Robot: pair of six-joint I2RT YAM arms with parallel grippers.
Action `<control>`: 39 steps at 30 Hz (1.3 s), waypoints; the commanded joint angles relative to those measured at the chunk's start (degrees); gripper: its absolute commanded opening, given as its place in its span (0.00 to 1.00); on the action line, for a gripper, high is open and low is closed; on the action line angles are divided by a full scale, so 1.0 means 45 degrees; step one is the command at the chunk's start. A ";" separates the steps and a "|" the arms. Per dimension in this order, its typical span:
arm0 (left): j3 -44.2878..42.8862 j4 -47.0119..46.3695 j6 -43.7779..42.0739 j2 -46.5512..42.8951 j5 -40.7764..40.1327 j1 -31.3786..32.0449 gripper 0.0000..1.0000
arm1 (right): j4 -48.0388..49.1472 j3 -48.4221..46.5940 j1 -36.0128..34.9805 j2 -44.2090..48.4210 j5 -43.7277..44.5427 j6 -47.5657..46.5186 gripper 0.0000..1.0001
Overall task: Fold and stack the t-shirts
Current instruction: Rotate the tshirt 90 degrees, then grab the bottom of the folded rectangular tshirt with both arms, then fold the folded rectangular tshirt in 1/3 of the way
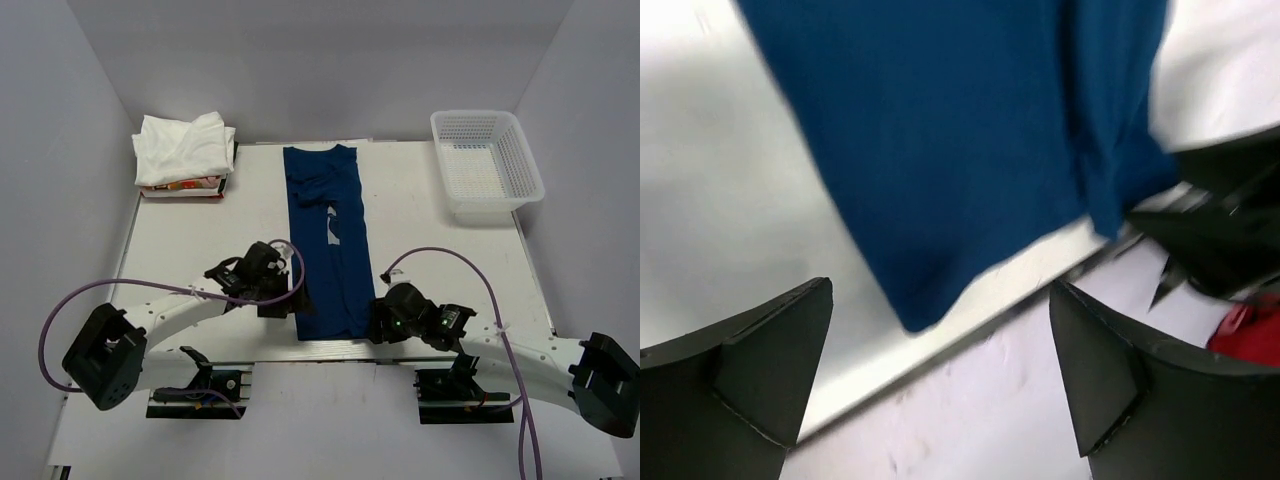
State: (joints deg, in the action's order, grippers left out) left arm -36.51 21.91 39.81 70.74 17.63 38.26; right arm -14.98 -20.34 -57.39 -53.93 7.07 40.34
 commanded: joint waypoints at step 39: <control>-0.4831 0.1206 0.1076 0.2442 -0.5359 0.1030 0.00 | 0.1845 -0.4893 0.1188 -0.3618 0.4910 -0.1873 0.00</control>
State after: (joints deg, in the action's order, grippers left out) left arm -53.84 25.19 44.47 80.99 3.42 44.80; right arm -7.44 -38.28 -54.04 -68.49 21.67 33.89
